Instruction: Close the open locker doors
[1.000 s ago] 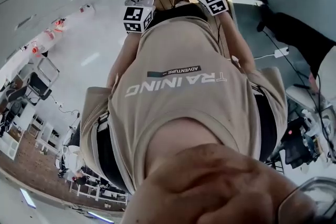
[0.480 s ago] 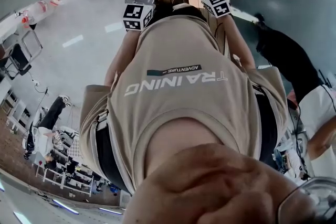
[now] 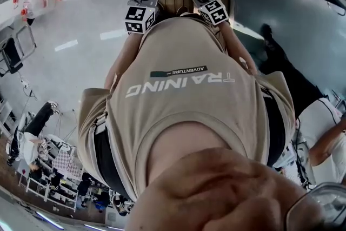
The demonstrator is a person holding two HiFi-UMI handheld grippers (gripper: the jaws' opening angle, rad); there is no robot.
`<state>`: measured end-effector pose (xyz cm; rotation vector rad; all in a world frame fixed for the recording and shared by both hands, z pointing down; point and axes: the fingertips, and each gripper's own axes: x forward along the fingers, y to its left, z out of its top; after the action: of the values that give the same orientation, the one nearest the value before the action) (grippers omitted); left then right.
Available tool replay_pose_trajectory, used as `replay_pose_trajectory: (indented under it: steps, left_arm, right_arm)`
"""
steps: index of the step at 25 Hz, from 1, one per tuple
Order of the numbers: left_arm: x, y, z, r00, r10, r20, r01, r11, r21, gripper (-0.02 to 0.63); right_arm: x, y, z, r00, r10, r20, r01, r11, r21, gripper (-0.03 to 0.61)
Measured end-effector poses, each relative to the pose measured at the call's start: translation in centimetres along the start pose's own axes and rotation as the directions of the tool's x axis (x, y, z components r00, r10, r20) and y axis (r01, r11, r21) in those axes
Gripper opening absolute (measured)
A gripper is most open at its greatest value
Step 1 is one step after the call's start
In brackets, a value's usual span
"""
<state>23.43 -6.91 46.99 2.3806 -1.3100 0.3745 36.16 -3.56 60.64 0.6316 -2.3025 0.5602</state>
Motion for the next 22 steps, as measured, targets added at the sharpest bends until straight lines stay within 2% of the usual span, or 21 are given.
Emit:
replay_pose_trajectory:
  steps: [6,13,18,22]
  left_arm:
    - [-1.2,3.9,0.8,0.999,0.028,0.044,-0.028,1.0,-0.009,0.0]
    - [-3.4,8.1,1.3,0.994,0.076,0.075,-0.074,0.997,-0.03,0.0]
    - [-4.0,10.5,1.0,0.989,0.133,0.07,-0.128,0.989,-0.072,0.0]
    - [-4.1,11.1,2.3,0.98,0.185,0.077,-0.177,0.979,-0.096,0.0]
  right_arm:
    - [3.5,1.8,2.8,0.998,0.047,-0.035,-0.05,0.993,-0.106,0.015]
    - [6.1,3.0,7.2,0.998,0.059,0.027,-0.057,0.996,-0.073,0.015]
    - [8.3,3.2,8.7,0.996,0.091,0.014,-0.089,0.991,-0.095,0.015]
    - [9.2,2.9,10.7,0.99,0.14,0.013,-0.137,0.98,-0.142,0.015]
